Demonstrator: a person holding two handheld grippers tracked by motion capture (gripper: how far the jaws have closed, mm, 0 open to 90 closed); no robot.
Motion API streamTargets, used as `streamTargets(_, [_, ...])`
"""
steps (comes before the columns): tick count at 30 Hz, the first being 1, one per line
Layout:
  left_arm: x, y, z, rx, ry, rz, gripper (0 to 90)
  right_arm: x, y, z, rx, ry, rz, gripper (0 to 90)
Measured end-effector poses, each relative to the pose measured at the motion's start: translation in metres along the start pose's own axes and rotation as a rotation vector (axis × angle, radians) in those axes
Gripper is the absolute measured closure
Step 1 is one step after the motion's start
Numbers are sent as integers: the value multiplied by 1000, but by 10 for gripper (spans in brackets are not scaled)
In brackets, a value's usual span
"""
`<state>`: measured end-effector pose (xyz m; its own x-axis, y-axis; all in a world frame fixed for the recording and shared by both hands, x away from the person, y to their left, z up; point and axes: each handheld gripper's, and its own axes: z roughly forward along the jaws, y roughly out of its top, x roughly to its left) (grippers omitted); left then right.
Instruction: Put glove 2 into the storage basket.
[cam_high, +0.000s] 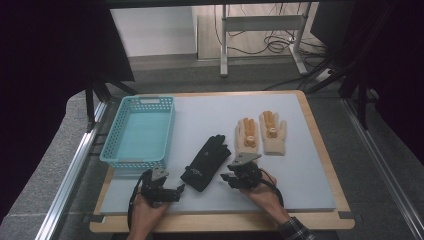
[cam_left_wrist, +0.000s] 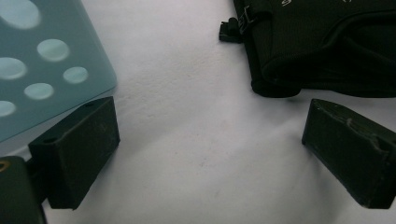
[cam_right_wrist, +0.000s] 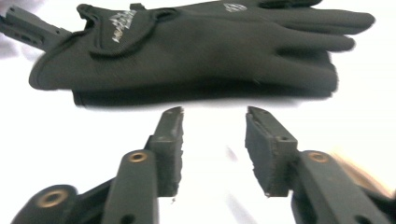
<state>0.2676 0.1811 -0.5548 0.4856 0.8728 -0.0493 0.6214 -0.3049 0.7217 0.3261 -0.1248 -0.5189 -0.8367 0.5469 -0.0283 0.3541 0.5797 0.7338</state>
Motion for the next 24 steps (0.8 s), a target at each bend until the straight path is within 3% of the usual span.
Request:
streamTargets(10, [0,0,0,0,1,-1,41,-32,-35,-35,12,-93,39,280])
streamTargets(17, [0,0,0,-1,1,-2,41,-61,-64,-54,8,-182,96,205])
streamTargets(24, [-1,0,0,-2,5,-7,41,-75,-79,-68,-9,-248,159,181])
